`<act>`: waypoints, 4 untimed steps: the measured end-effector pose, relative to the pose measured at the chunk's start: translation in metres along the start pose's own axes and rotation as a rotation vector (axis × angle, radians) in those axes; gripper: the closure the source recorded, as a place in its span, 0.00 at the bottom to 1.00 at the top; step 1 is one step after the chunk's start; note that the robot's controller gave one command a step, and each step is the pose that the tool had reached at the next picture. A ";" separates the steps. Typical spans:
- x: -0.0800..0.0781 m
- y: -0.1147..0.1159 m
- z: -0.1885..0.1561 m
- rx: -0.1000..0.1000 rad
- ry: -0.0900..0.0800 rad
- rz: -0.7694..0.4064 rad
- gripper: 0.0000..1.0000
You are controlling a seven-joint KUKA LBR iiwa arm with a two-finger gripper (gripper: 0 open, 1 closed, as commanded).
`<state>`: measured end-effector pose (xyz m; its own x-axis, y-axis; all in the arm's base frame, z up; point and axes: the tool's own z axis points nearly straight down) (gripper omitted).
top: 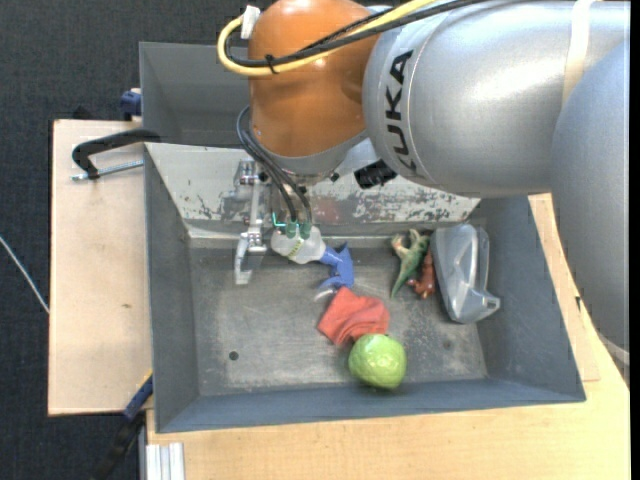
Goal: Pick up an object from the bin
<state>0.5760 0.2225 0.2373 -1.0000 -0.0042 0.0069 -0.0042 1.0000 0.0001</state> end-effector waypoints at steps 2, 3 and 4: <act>-0.004 -0.005 0.024 -0.003 -0.016 -0.100 0.00; -0.016 -0.014 0.069 0.001 -0.008 -0.398 0.00; -0.019 -0.010 0.079 0.001 -0.008 -0.502 0.00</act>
Offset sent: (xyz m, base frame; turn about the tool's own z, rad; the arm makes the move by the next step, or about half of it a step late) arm 0.0022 -0.0143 -0.0843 -0.2625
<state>0.5948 0.2122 0.1580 -0.8747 -0.4846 -0.0017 -0.4846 0.8747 0.0008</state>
